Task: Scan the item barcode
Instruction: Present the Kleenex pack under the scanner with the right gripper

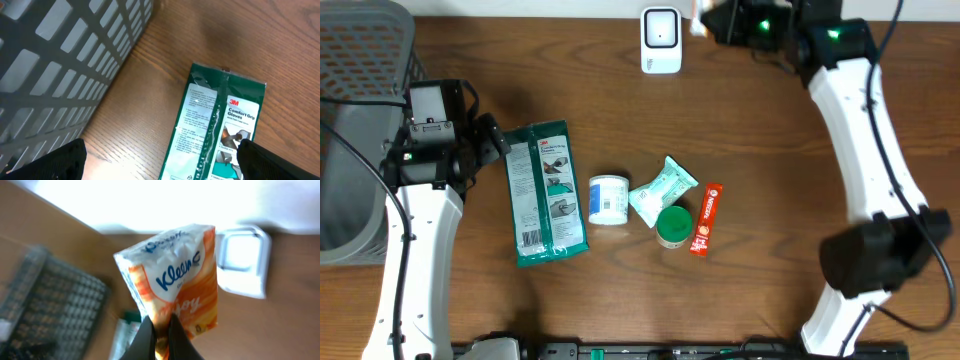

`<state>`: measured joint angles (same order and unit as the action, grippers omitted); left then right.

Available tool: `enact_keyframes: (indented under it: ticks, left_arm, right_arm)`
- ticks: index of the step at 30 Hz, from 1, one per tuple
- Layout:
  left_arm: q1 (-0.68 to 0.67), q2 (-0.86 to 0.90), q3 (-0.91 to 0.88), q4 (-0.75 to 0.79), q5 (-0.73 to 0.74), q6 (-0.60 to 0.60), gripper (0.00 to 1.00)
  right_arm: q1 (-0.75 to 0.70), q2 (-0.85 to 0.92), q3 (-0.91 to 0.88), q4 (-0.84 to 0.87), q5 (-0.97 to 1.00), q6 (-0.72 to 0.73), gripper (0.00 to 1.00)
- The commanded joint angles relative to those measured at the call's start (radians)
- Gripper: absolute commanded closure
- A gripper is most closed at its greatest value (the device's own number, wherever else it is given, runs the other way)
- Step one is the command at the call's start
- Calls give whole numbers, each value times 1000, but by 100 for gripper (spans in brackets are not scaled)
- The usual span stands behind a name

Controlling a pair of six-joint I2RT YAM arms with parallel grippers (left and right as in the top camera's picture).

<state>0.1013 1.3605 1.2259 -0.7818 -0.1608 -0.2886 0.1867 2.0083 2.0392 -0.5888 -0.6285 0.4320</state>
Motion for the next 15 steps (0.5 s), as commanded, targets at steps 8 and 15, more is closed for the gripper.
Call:
enact_keyframes:
  ticks: [8,15]
  left_arm:
    - [4,-2,22,-1,-12,-2,4]
    - [4,-3,22,-1,-11,-2,4]
  right_arm:
    - [-30,310,16,465,-278,503,99]
    - [-34,413,16,549,-171,559,99]
